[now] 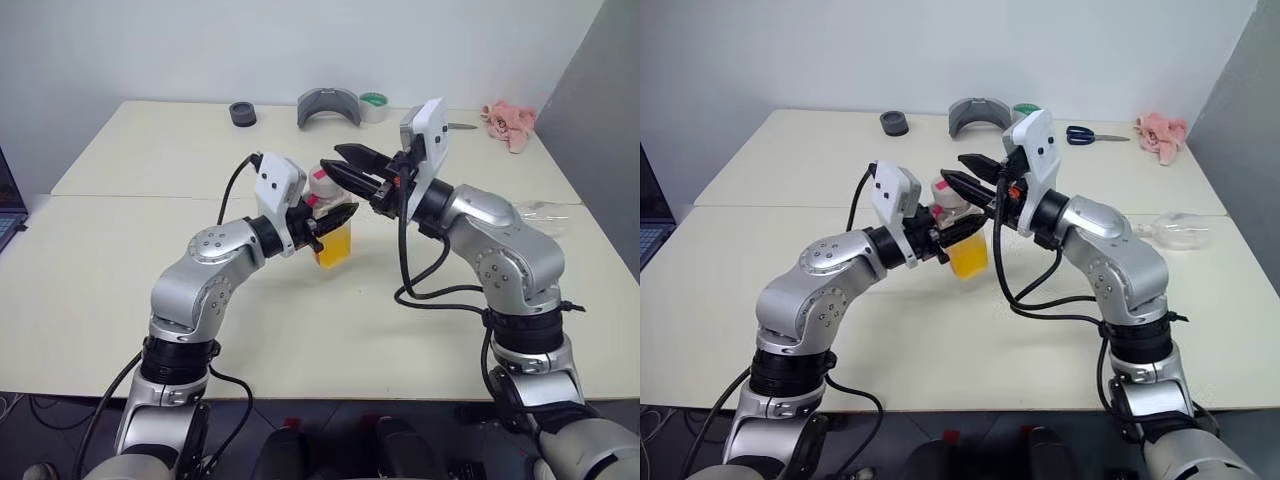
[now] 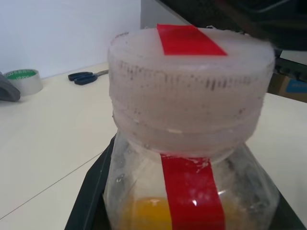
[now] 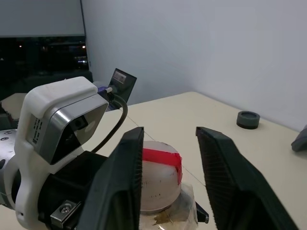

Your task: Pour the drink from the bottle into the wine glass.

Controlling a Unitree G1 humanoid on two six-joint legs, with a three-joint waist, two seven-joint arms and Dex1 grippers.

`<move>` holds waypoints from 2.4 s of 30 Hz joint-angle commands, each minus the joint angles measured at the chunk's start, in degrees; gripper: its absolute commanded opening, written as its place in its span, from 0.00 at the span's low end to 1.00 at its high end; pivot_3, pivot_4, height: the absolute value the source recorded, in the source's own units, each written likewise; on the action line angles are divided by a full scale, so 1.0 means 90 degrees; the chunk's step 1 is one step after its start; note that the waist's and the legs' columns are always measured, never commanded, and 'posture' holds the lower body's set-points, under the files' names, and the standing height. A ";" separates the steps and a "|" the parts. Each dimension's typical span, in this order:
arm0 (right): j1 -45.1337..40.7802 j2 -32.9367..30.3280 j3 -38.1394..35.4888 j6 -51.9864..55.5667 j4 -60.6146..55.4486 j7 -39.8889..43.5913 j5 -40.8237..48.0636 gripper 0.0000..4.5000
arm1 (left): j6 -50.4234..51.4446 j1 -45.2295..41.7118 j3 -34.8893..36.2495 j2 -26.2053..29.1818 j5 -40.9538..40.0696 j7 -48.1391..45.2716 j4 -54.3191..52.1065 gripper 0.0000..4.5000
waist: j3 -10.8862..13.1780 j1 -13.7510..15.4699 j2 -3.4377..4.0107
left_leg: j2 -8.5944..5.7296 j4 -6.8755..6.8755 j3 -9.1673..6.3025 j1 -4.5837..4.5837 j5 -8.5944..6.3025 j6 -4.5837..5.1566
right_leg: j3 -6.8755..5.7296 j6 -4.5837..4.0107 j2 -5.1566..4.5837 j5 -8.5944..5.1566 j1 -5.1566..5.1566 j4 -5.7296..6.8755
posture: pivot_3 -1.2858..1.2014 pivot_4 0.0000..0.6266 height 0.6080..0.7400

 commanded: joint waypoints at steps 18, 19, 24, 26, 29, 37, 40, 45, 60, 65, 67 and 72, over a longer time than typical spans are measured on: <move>0.0161 0.0532 0.0431 -0.0375 -0.0440 -0.0712 -0.0451 1.00 | -0.0074 -0.0098 0.0111 -0.0005 -0.0149 0.0037 -0.0409 0.41 | 0.0000 0.0004 0.0000 | 0.0002 0.0000 0.0000 0.0000 0.0000 -0.0001 | -0.0001 0.0000 -0.0001 0.0000 0.0000 0.0000 | 0.52 0.24 1.00; 0.0143 0.0564 0.0383 -0.0356 -0.0444 -0.0745 -0.0408 1.00 | -0.0073 -0.0091 0.0114 -0.0001 -0.0152 0.0035 -0.0411 0.41 | 0.0000 0.0004 0.0000 | 0.0002 0.0000 0.0000 0.0000 0.0000 -0.0001 | -0.0001 0.0000 -0.0001 0.0000 0.0000 0.0000 | 0.52 0.24 1.00; 0.0073 0.0576 0.0258 -0.0308 -0.0434 -0.0757 -0.0291 1.00 | -0.0082 -0.0085 0.0114 -0.0008 -0.0145 0.0045 -0.0406 0.41 | 0.0000 0.0004 0.0000 | 0.0002 0.0000 0.0000 0.0000 0.0000 -0.0001 | -0.0001 0.0000 -0.0001 0.0000 -0.0001 0.0001 | 0.52 0.24 1.00; 0.0077 0.0570 0.0243 -0.0307 -0.0424 -0.0744 -0.0285 1.00 | -0.0087 -0.0085 0.0112 -0.0015 -0.0141 0.0052 -0.0402 0.41 | 0.0000 0.0004 0.0000 | 0.0002 0.0000 0.0000 0.0000 0.0000 -0.0001 | -0.0001 0.0000 -0.0001 0.0000 0.0000 0.0000 | 0.52 0.24 1.00; 0.0095 0.0564 0.0248 -0.0270 -0.0430 -0.0697 -0.0246 0.91 | -0.0093 -0.0078 0.0114 -0.0014 -0.0138 0.0054 -0.0399 0.41 | 0.0000 0.0003 0.0000 | 0.0001 0.0000 0.0000 0.0000 0.0000 -0.0001 | -0.0001 0.0000 0.0000 0.0000 -0.0001 0.0001 | 0.52 0.24 1.00; 0.0265 0.0353 0.0499 -0.0379 -0.0467 -0.0450 -0.0412 0.41 | -0.0114 -0.0081 0.0127 -0.0007 -0.0122 0.0055 -0.0371 0.41 | 0.0000 0.0002 0.0000 | 0.0000 0.0000 0.0000 0.0000 0.0000 0.0000 | -0.0001 0.0000 0.0000 0.0000 -0.0001 0.0000 | 0.52 0.24 1.00; 0.0252 0.0338 0.0499 -0.0440 -0.0432 -0.0451 -0.0431 0.41 | -0.0113 -0.0083 0.0130 -0.0006 -0.0121 0.0058 -0.0369 0.41 | 0.0000 0.0002 0.0000 | 0.0000 0.0000 0.0000 0.0000 0.0000 0.0000 | 0.0000 0.0000 0.0000 0.0000 0.0000 0.0000 | 0.52 0.24 1.00; 0.0099 0.0249 0.0413 -0.0566 -0.0225 -0.0314 -0.0411 0.41 | -0.0086 -0.0087 0.0141 0.0015 -0.0146 0.0044 -0.0385 0.41 | 0.0000 0.0002 0.0000 | 0.0000 0.0000 0.0000 0.0001 0.0000 0.0000 | 0.0000 0.0000 0.0000 0.0000 0.0000 0.0000 | 0.52 0.24 1.00; -0.1531 -0.0687 0.0147 -0.1378 0.3174 0.3477 0.0244 0.41 | 0.0351 0.0120 0.0294 0.0199 -0.0508 0.0039 -0.0993 0.41 | 0.0001 0.0004 0.0001 | 0.0001 0.0000 0.0000 0.0002 0.0000 0.0001 | -0.0003 0.0000 -0.0001 0.0000 0.0001 -0.0001 | 0.52 0.24 1.00; -0.2137 -0.0519 0.0636 -0.1838 0.4032 0.4975 0.0040 0.41 | 0.0421 0.0229 0.0313 0.0291 -0.0578 -0.0001 -0.1127 0.41 | 0.0004 -0.0011 0.0004 | 0.0003 0.0000 0.0001 0.0003 0.0000 0.0001 | -0.0002 -0.0001 -0.0001 0.0000 0.0000 0.0001 | 0.52 0.24 1.00; -0.2278 -0.0399 0.0703 -0.2079 0.4308 0.5272 -0.0076 0.41 | 0.0445 0.0272 0.0308 0.0293 -0.0611 0.0031 -0.1205 0.41 | 0.0004 -0.0009 0.0004 | 0.0003 0.0000 0.0000 0.0004 0.0000 0.0001 | -0.0005 -0.0001 0.0000 0.0001 0.0001 0.0001 | 0.52 0.24 1.00; -0.2543 -0.0112 0.0777 -0.2356 0.4820 0.5732 -0.0301 0.41 | 0.0506 0.0371 0.0336 0.0293 -0.0680 0.0082 -0.1360 0.41 | 0.0005 -0.0001 0.0005 | 0.0008 0.0000 -0.0001 0.0003 0.0000 0.0000 | -0.0005 -0.0001 -0.0003 0.0001 0.0000 0.0002 | 0.52 0.24 1.00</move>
